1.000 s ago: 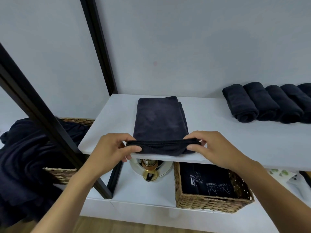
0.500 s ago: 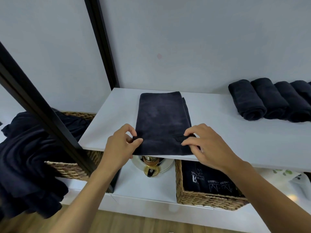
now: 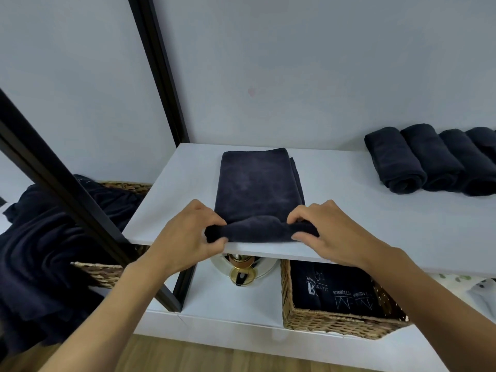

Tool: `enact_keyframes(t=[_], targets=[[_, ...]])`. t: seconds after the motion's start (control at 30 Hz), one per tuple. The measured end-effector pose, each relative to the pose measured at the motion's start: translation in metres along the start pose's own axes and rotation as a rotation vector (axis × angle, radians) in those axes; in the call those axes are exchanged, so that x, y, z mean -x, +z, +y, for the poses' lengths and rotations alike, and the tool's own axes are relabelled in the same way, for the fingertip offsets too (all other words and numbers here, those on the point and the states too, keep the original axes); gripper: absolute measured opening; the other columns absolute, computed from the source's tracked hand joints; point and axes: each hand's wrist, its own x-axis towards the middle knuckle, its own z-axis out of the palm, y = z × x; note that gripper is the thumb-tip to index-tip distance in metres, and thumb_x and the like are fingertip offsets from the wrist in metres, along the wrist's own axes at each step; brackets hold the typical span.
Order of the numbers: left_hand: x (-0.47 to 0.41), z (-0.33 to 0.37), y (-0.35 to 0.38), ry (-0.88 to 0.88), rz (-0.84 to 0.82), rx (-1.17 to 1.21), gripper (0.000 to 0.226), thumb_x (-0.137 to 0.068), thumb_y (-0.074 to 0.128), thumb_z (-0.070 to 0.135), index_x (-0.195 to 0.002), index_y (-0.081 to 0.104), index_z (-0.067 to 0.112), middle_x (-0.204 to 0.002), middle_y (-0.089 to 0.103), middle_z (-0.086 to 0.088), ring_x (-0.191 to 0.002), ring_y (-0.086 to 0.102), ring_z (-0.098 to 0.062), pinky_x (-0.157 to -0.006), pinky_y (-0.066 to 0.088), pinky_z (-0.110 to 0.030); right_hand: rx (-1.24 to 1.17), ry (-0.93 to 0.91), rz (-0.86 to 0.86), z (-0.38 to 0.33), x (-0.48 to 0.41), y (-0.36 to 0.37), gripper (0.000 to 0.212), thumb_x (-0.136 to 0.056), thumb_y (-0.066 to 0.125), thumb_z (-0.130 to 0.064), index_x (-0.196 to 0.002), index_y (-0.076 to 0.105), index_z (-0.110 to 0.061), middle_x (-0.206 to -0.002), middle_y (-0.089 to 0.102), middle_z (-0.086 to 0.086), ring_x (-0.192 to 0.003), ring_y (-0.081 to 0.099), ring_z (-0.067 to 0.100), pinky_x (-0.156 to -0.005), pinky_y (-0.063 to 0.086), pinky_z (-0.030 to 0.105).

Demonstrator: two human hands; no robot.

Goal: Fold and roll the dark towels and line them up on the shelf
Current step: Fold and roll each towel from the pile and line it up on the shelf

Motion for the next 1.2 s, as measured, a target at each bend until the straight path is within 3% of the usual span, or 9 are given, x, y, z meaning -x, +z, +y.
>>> enact_keyframes(t=[0.1, 0.23, 0.4, 0.63, 0.77, 0.9, 1.0, 1.1, 1.2], targets=[[-0.012, -0.005, -0.003, -0.180, -0.053, 0.227, 0.018, -0.087, 0.069, 0.025, -0.087, 0.070, 0.043, -0.072, 0.062, 0.033, -0.084, 0.058, 0.009, -0.064, 0.043, -0.006, -0.291, 0.174, -0.039, 0.001, -0.009, -0.003, 0.014, -0.098, 0.056, -0.027, -0.108, 0.054, -0.036, -0.104, 0.068, -0.019, -0.095, 0.059, 0.000, -0.082, 0.042, 0.020], [-0.026, -0.010, 0.001, -0.343, -0.080, 0.460, 0.015, -0.094, 0.062, 0.026, -0.093, 0.071, 0.038, -0.083, 0.073, 0.016, -0.082, 0.066, 0.000, -0.074, 0.048, -0.017, -0.355, 0.257, 0.005, 0.001, -0.024, -0.003, 0.009, -0.099, 0.053, -0.023, -0.103, 0.051, -0.030, -0.089, 0.065, -0.014, -0.082, 0.059, 0.006, -0.069, 0.042, 0.022], [-0.036, -0.010, 0.008, -0.383, -0.022, 0.335, 0.011, -0.091, 0.065, 0.032, -0.083, 0.057, 0.033, -0.061, 0.064, 0.012, -0.058, 0.059, -0.005, -0.055, 0.039, -0.010, 0.100, 0.046, 0.209, 0.004, -0.026, 0.003, 0.014, -0.095, 0.059, -0.015, -0.100, 0.072, -0.019, -0.107, 0.061, -0.003, -0.093, 0.055, 0.018, -0.084, 0.044, 0.034], [-0.021, -0.005, 0.016, 0.041, 0.154, -0.067, 0.014, -0.086, 0.072, 0.024, -0.098, 0.072, 0.016, -0.098, 0.066, 0.002, -0.087, 0.057, -0.018, -0.075, 0.053, -0.036, 0.278, -0.065, 0.047, 0.019, -0.014, 0.008, 0.046, -0.087, 0.066, -0.047, -0.125, 0.063, -0.021, -0.120, 0.059, -0.006, -0.107, 0.053, 0.017, -0.089, 0.038, 0.032], [-0.016, -0.009, 0.015, 0.098, 0.061, -0.238, 0.045, -0.071, 0.085, 0.032, -0.109, 0.071, 0.011, -0.109, 0.067, -0.003, -0.098, 0.060, -0.026, -0.081, 0.054, -0.040, 0.136, -0.033, 0.056, 0.020, -0.021, 0.007, 0.035, -0.092, 0.062, -0.040, -0.123, 0.063, -0.023, -0.120, 0.053, -0.011, -0.107, 0.044, 0.011, -0.094, 0.035, 0.030], [-0.024, -0.009, 0.013, 0.090, 0.068, -0.162, 0.035, -0.072, 0.081, 0.021, -0.105, 0.072, 0.010, -0.102, 0.068, -0.002, -0.097, 0.057, -0.023, -0.083, 0.050, -0.033, 0.042, 0.017, -0.022, 0.024, -0.029, 0.002, 0.024, -0.096, 0.057, -0.036, -0.117, 0.065, -0.027, -0.113, 0.058, -0.013, -0.104, 0.045, 0.011, -0.091, 0.035, 0.030], [-0.037, -0.012, 0.007, -0.029, 0.021, 0.020, 0.024, -0.076, 0.072, 0.026, -0.099, 0.071, 0.020, -0.094, 0.068, 0.006, -0.088, 0.053, -0.012, -0.076, 0.042, -0.020, -0.221, 0.150, -0.081, 0.028, -0.042, -0.010, 0.012, -0.094, 0.062, -0.031, -0.105, 0.066, -0.030, -0.100, 0.063, -0.017, -0.096, 0.056, 0.007, -0.080, 0.041, 0.017], [-0.055, -0.015, 0.003, -0.184, -0.061, 0.181, 0.009, -0.083, 0.065, 0.025, -0.090, 0.070, 0.027, -0.082, 0.067, 0.012, -0.077, 0.058, -0.002, -0.067, 0.042, -0.014, -0.443, 0.261, -0.112, 0.034, -0.060, -0.023, 0.006, -0.091, 0.067, -0.025, -0.096, 0.065, -0.028, -0.090, 0.069, -0.009, -0.086, 0.062, 0.009, -0.082, 0.046, 0.026], [-0.070, -0.023, 0.005, -0.291, -0.127, 0.282, 0.012, -0.091, 0.059, 0.021, -0.095, 0.069, 0.027, -0.091, 0.069, 0.010, -0.084, 0.062, -0.005, -0.070, 0.046, -0.017, -0.366, 0.208, -0.001, 0.036, -0.069, -0.022, 0.010, -0.088, 0.069, -0.025, -0.090, 0.065, -0.034, -0.088, 0.067, -0.013, -0.079, 0.059, 0.001, -0.077, 0.044, 0.022]])
